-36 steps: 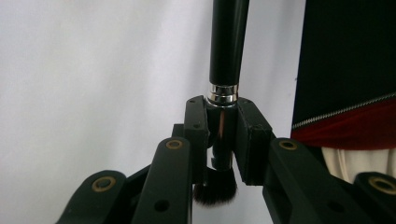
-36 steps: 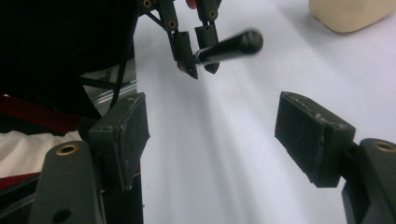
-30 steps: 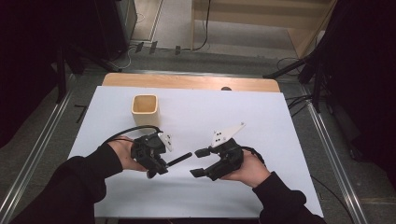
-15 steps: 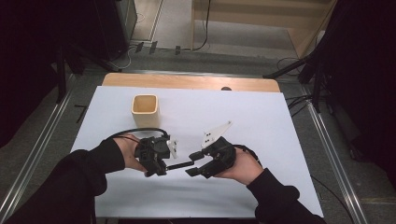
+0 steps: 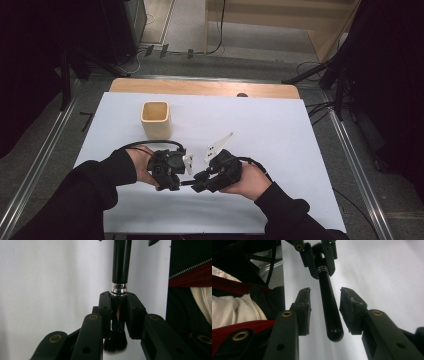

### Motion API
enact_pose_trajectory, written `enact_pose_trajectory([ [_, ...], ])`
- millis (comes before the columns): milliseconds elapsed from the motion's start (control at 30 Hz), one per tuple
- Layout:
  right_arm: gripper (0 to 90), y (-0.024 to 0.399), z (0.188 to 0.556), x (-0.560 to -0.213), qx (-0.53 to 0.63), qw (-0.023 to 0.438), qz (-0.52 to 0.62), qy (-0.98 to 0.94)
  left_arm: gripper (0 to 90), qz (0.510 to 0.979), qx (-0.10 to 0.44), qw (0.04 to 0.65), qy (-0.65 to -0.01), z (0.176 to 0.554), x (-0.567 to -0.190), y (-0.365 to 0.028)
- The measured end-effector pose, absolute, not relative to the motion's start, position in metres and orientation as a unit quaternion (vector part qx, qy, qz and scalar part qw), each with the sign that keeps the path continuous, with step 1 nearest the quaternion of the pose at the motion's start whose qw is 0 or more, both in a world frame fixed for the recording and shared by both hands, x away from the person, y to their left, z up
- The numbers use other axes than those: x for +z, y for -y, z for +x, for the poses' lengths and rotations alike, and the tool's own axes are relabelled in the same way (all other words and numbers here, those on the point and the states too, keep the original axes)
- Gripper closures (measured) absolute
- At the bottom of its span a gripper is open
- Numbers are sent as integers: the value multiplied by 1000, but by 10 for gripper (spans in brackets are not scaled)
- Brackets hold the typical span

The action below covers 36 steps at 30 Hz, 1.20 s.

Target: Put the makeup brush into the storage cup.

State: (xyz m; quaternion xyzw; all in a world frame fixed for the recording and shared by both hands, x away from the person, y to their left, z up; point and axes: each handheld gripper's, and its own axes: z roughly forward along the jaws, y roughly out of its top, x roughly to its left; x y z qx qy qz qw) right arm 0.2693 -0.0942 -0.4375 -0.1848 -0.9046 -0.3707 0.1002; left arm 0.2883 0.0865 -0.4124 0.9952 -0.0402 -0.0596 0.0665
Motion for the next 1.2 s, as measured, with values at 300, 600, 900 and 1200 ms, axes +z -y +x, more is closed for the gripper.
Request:
enact_pose_trajectory([
  [300,704,93,270,-443,-363,117,-197,903,774,994,-60,75,47,287,-411,-84],
  [600,763,93,270,-444,-359,127,-201,902,774,994,-70,72,45,288,-413,-84],
  [900,788,93,271,-447,-362,140,-193,901,773,994,-71,76,45,288,-414,-84],
  [1200,792,94,270,-447,-362,141,-194,901,706,991,-96,84,30,291,-414,-86],
])
